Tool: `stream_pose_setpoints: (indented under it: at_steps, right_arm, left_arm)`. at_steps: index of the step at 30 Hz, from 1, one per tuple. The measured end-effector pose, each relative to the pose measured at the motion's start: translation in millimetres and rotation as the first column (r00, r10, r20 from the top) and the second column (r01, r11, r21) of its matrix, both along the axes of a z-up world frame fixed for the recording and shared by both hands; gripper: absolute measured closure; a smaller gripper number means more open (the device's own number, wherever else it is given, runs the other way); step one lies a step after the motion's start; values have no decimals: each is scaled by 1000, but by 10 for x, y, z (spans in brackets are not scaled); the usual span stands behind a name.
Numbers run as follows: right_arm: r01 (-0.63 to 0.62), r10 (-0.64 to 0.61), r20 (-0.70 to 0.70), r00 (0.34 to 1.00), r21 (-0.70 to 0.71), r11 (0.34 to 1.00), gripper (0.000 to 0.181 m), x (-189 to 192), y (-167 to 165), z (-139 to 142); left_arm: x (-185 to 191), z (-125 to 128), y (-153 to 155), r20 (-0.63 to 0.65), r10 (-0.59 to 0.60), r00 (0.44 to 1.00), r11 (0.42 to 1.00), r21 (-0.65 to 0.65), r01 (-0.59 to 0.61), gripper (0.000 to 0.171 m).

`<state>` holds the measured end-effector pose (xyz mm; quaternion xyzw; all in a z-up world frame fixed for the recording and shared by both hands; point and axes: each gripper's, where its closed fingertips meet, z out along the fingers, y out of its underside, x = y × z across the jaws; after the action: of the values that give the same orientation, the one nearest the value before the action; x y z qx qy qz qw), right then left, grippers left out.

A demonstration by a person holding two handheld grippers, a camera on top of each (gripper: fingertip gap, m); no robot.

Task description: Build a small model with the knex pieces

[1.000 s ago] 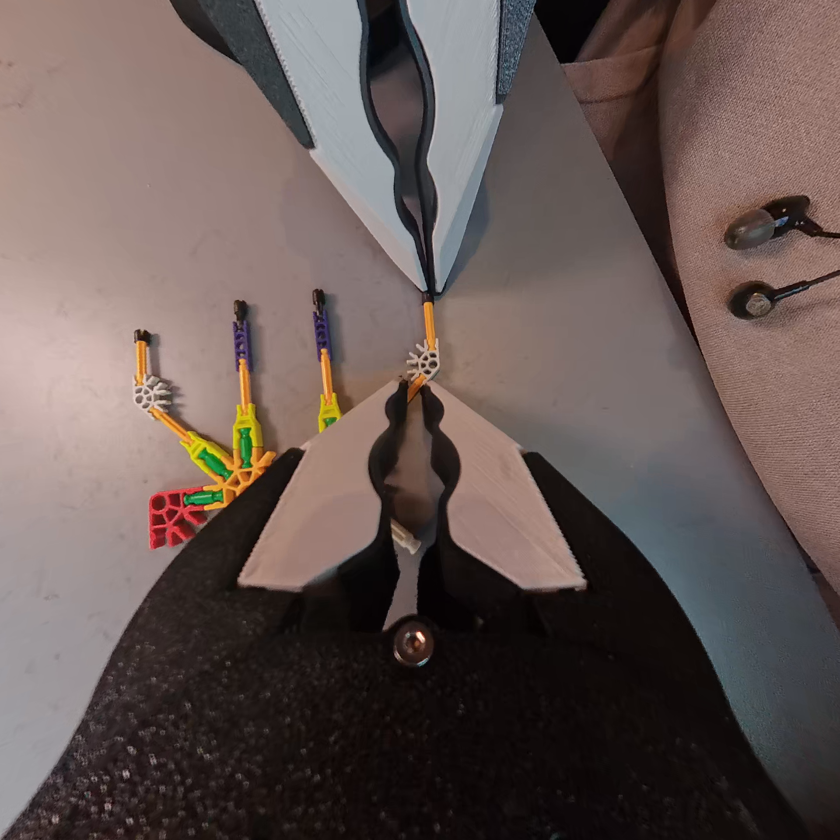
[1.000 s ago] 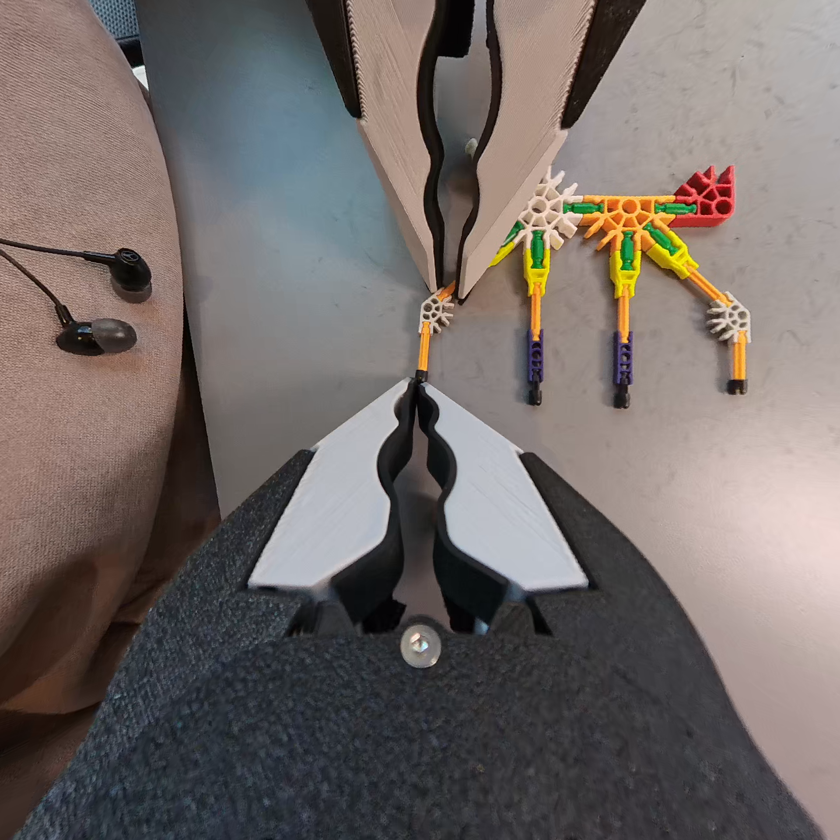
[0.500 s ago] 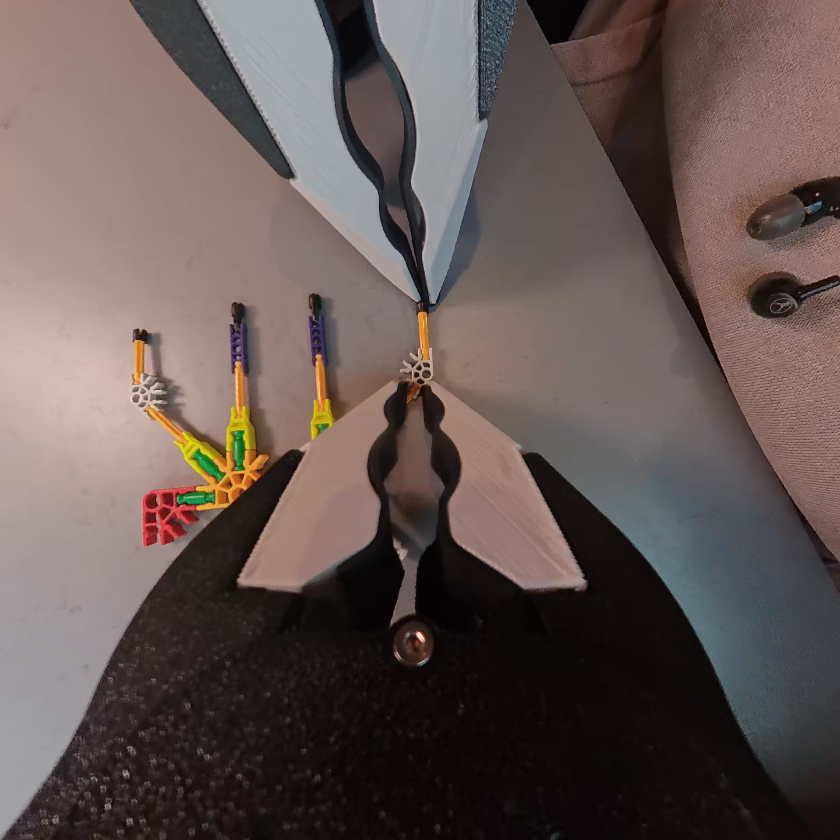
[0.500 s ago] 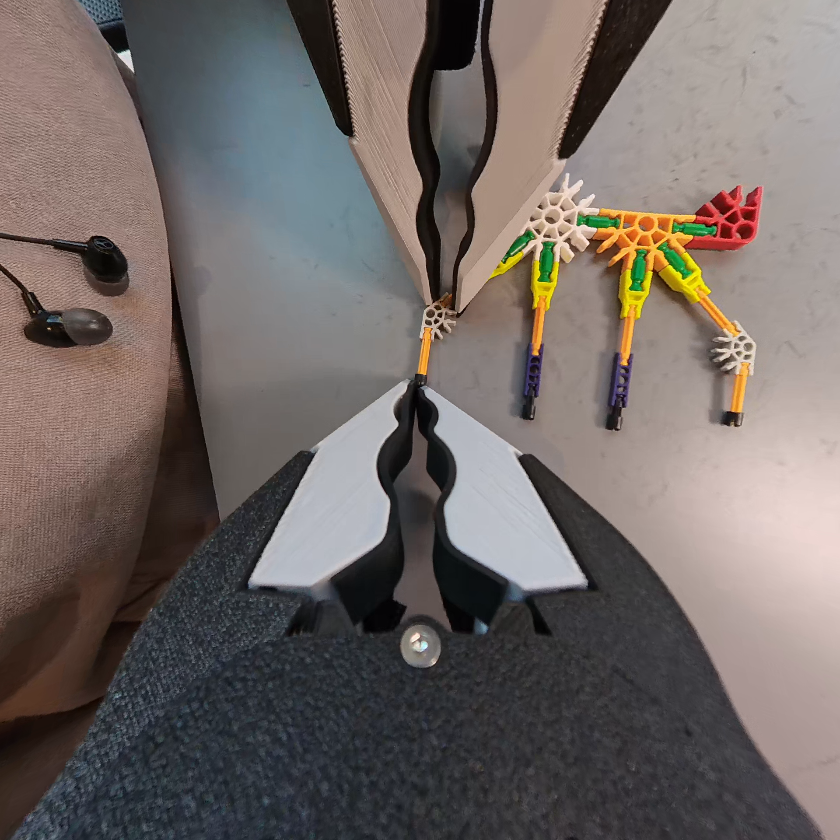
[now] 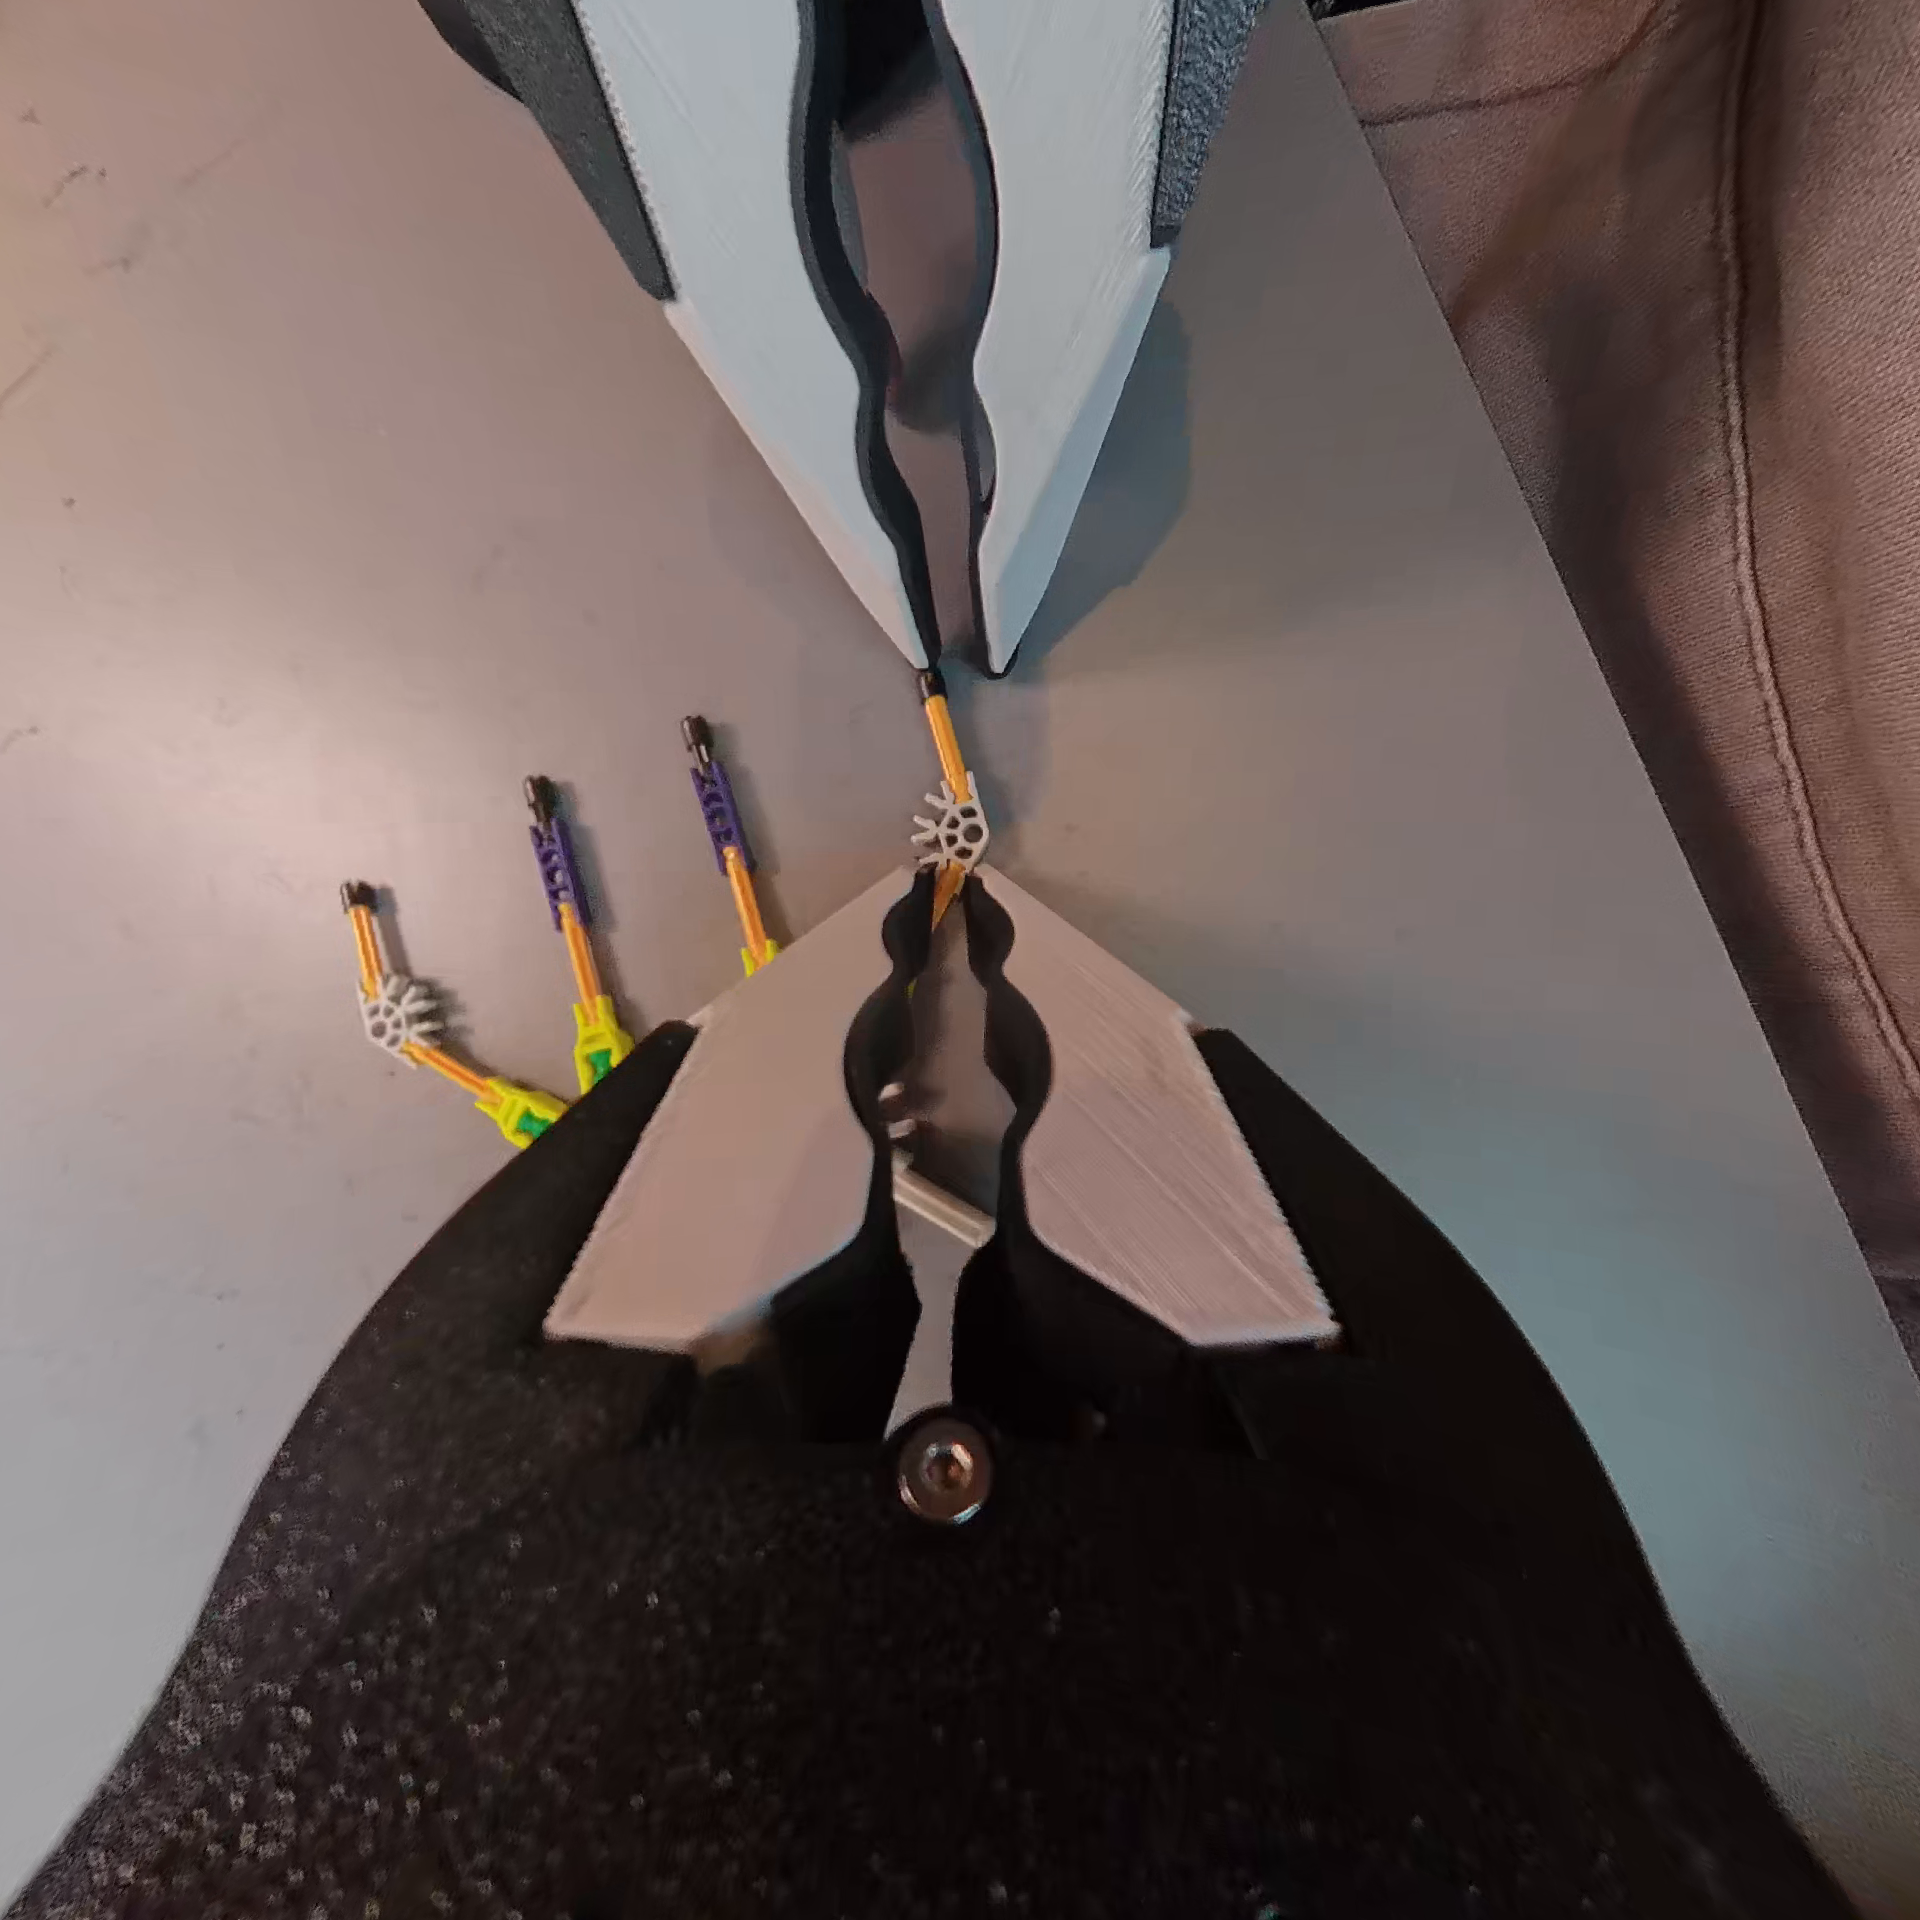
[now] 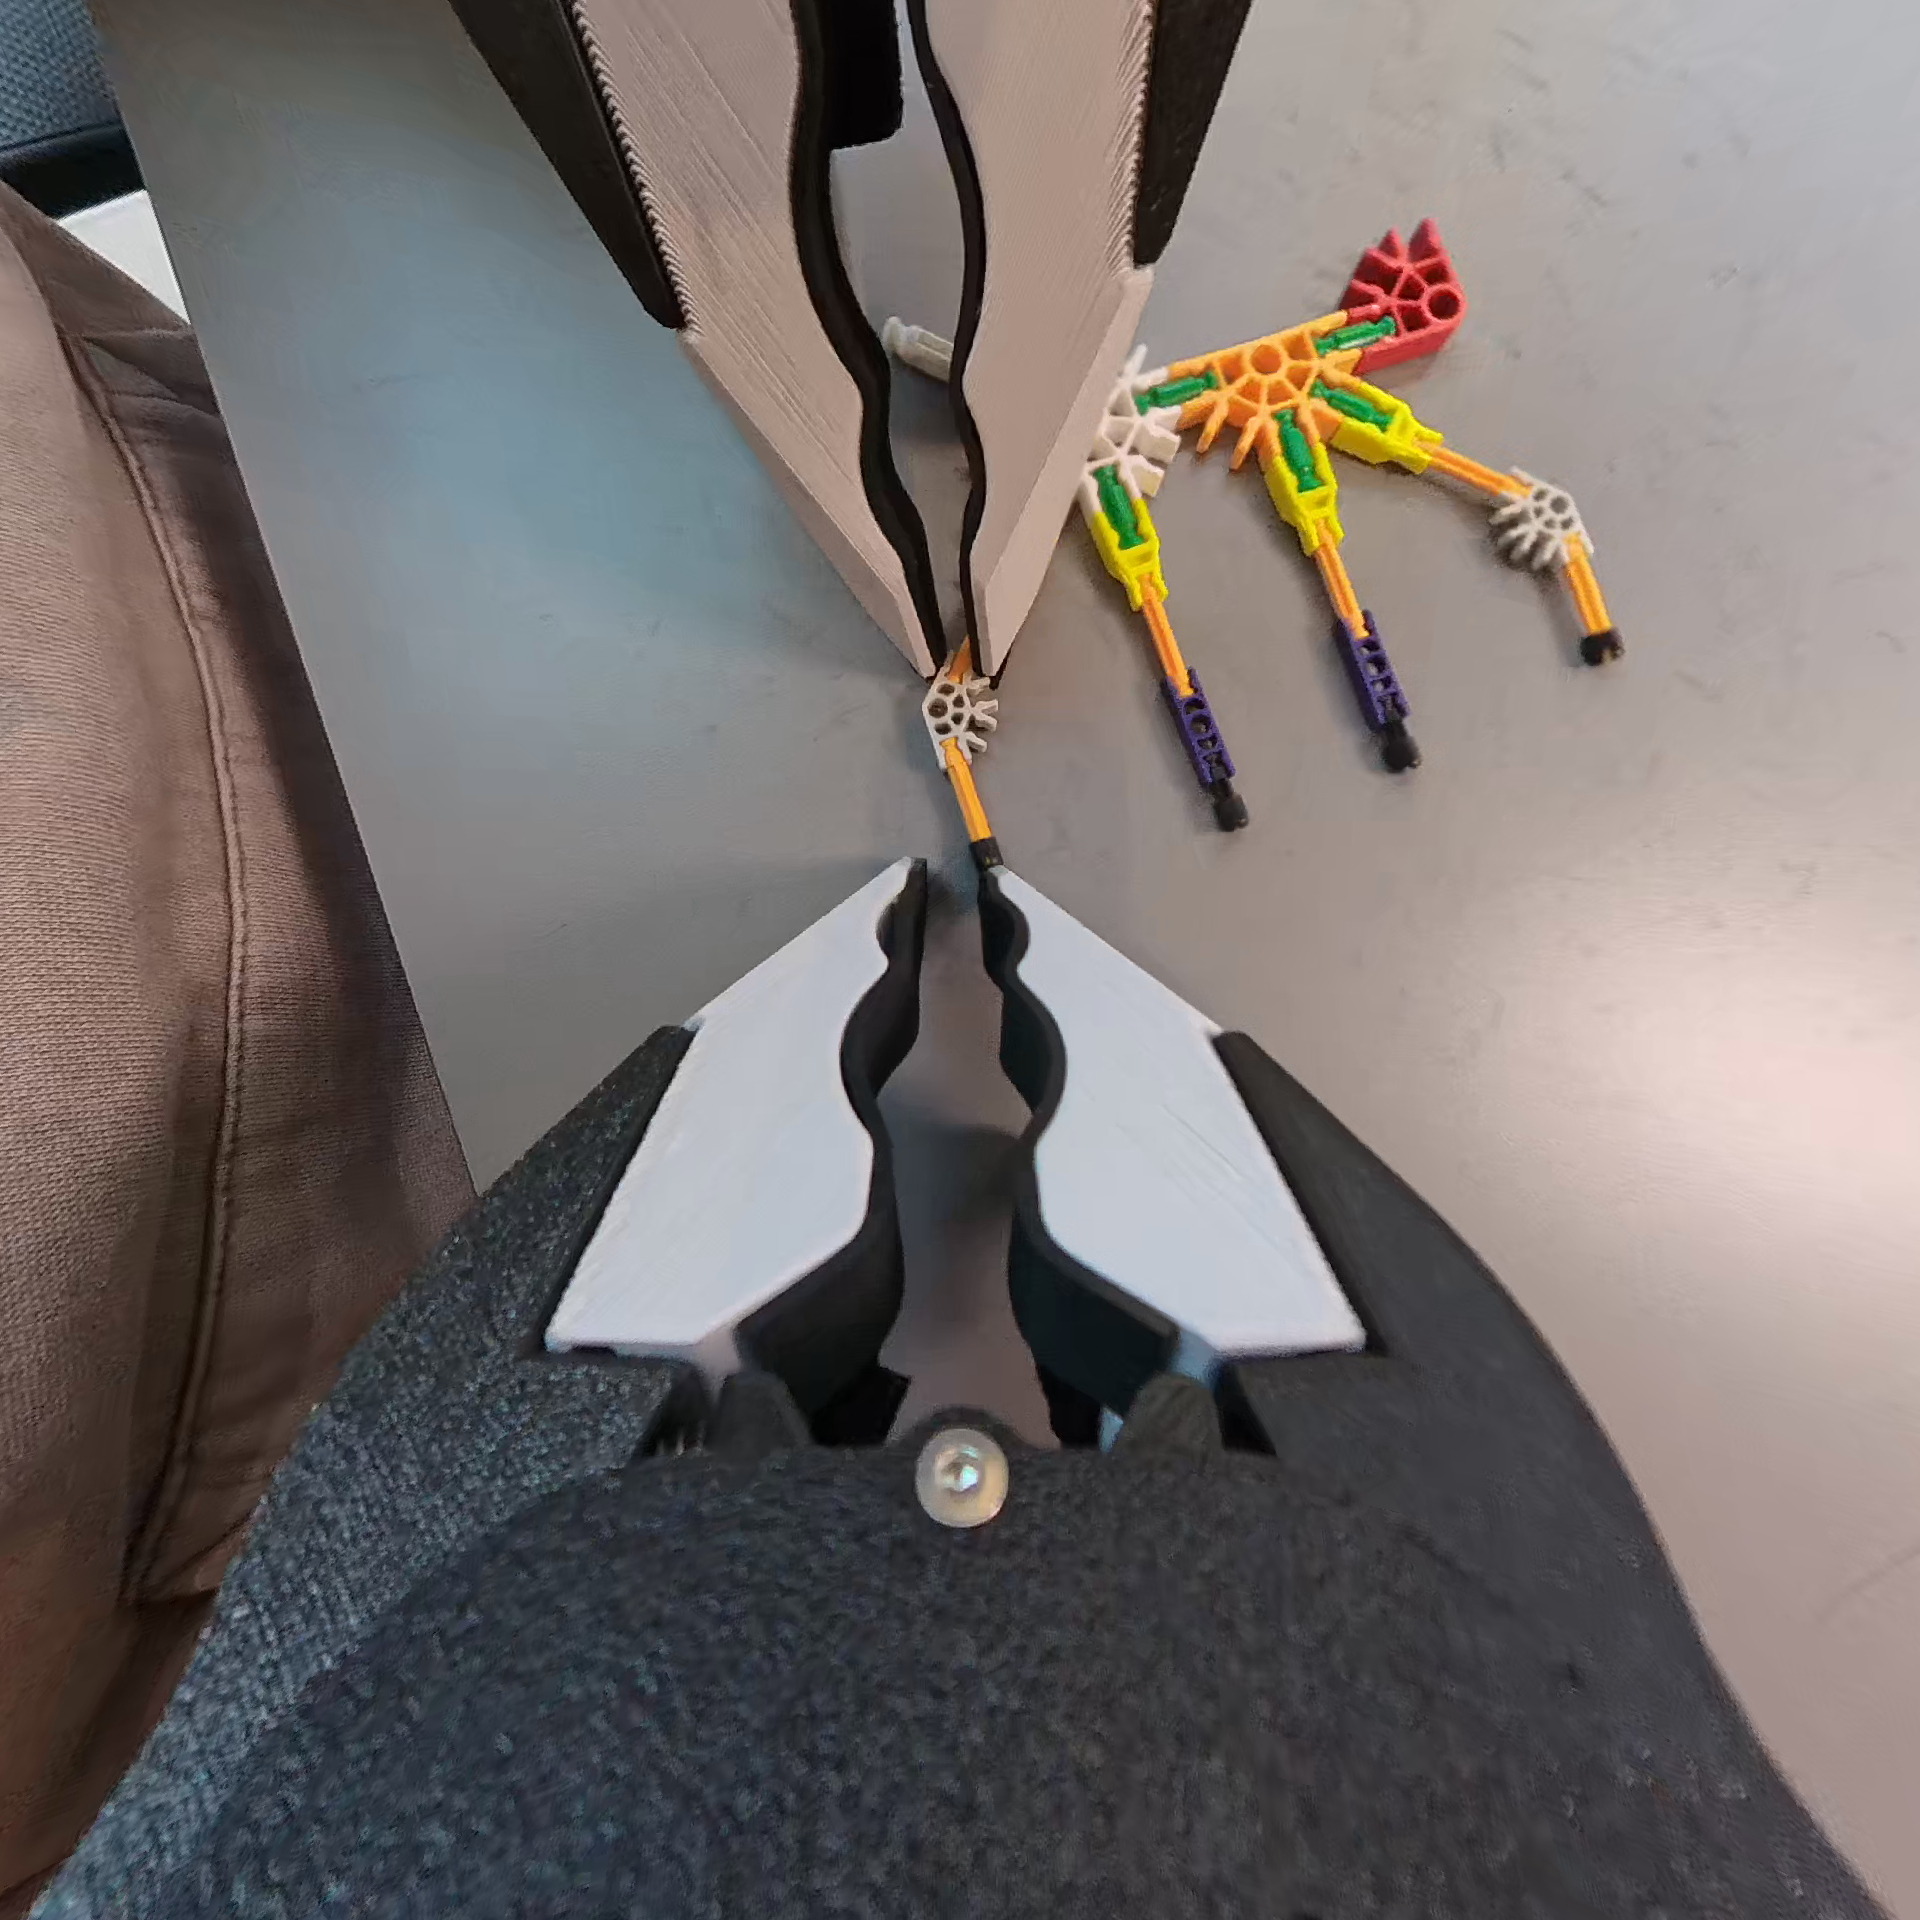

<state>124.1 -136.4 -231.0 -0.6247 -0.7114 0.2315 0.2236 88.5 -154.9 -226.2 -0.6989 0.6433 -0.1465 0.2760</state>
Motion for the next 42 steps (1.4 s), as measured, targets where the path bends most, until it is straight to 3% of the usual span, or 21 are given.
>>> stream_pose_setpoints:
  at_steps: [9,14,16,19,22,25,27,29,34,36,38,40,42]
  right_arm:
    - [-8,5,-36,999,-107,994,160,-91,19,96]
    - [-18,18,6,1000,-23,1000,177,-193,78,-1]
    - [37,-37,-13,999,-14,999,178,-248,164,9]
    - [140,-146,-89,985,-67,988,179,-381,334,145]
    - [124,-126,-45,991,-29,992,178,-473,313,52]
    - [69,-70,-46,996,-27,997,176,-586,140,22]
    - [12,-16,-78,997,-51,999,158,-641,31,119]
    - [-40,34,-126,991,-42,998,155,-664,72,337]
    - [-108,155,-258,954,186,977,154,-922,736,980]
    - [-175,236,-255,938,240,955,148,-1054,981,918]
    - [-195,236,-272,933,172,966,142,-1162,1093,709]
    - [-196,224,-307,925,121,973,141,-1200,1080,504]
    - [-246,269,-218,938,127,961,137,-1079,1025,277]
  left_arm:
    - [-7,6,-6,78,57,995,998,7,-58,166]
    - [-100,96,47,132,131,983,991,11,-133,160]
    - [-220,292,128,227,217,949,975,3,-223,153]
    - [-582,532,353,364,395,844,906,-5,-422,148]
    - [-942,405,494,334,548,767,826,-71,-560,137]
    - [-1026,241,507,265,575,774,812,-71,-579,131]
    - [-1019,139,492,212,569,795,819,-56,-571,129]
    - [-1014,46,478,166,562,810,825,-38,-564,130]
    - [-952,5,455,177,529,830,847,-50,-529,151]
    - [-937,2,448,180,523,833,852,-63,-520,155]
    - [-944,4,450,177,517,837,854,-38,-519,157]
    - [-988,21,484,176,525,833,845,14,-535,160]
    - [-1009,100,521,223,535,815,834,10,-551,160]
